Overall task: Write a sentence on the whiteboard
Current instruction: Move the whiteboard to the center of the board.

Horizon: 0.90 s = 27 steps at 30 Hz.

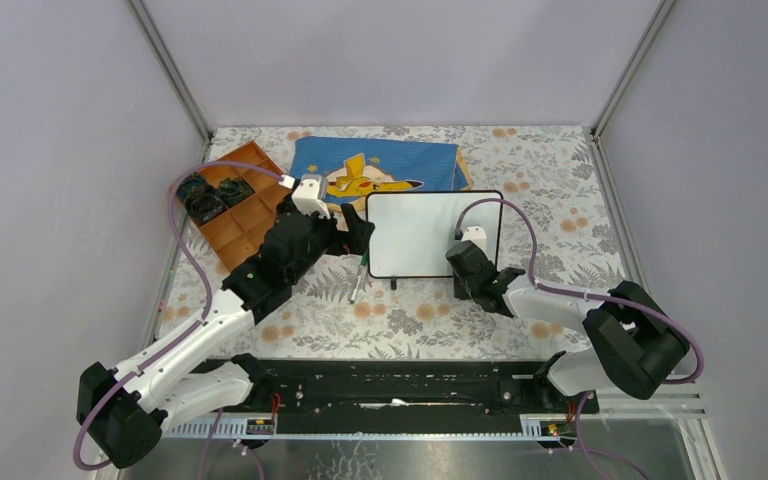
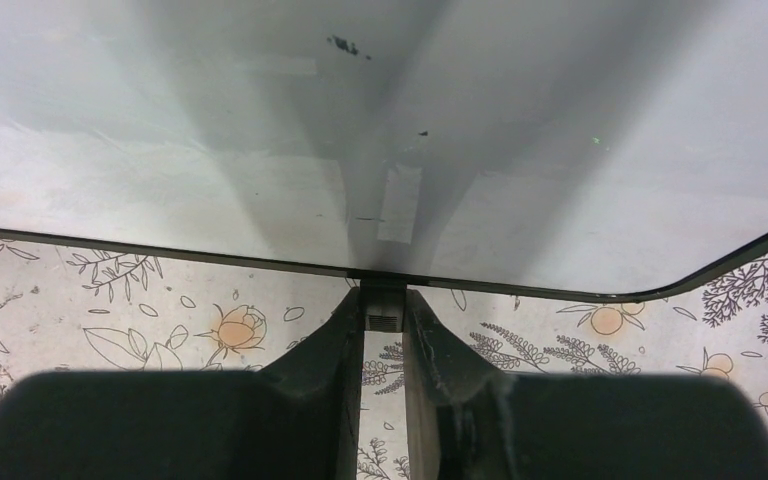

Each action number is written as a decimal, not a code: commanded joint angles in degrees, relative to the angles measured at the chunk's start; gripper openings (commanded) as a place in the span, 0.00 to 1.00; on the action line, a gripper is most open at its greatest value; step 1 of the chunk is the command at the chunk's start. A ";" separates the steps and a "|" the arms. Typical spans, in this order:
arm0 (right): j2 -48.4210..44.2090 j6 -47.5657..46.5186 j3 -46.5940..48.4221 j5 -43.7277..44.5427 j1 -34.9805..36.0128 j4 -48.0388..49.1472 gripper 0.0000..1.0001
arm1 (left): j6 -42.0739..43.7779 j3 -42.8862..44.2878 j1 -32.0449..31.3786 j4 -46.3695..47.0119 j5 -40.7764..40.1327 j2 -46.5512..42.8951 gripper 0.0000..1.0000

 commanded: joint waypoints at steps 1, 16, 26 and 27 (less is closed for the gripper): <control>1.67 -1.82 1.96 -0.93 -0.89 0.45 0.10 | 1.07 0.30 -0.24 2.14 -0.94 -0.19 0.99; -7.64 0.38 -1.40 -5.63 -0.83 -1.44 0.62 | 1.64 0.12 -0.28 2.04 -2.07 -1.13 0.99; -22.01 1.07 -1.62 -8.92 -0.32 -9.26 0.90 | 2.20 -0.16 -0.25 1.76 -4.06 -1.92 0.99; -23.70 1.18 -1.43 -9.16 -0.24 -10.61 0.91 | 2.25 -0.15 -0.22 1.67 -4.24 -1.93 0.99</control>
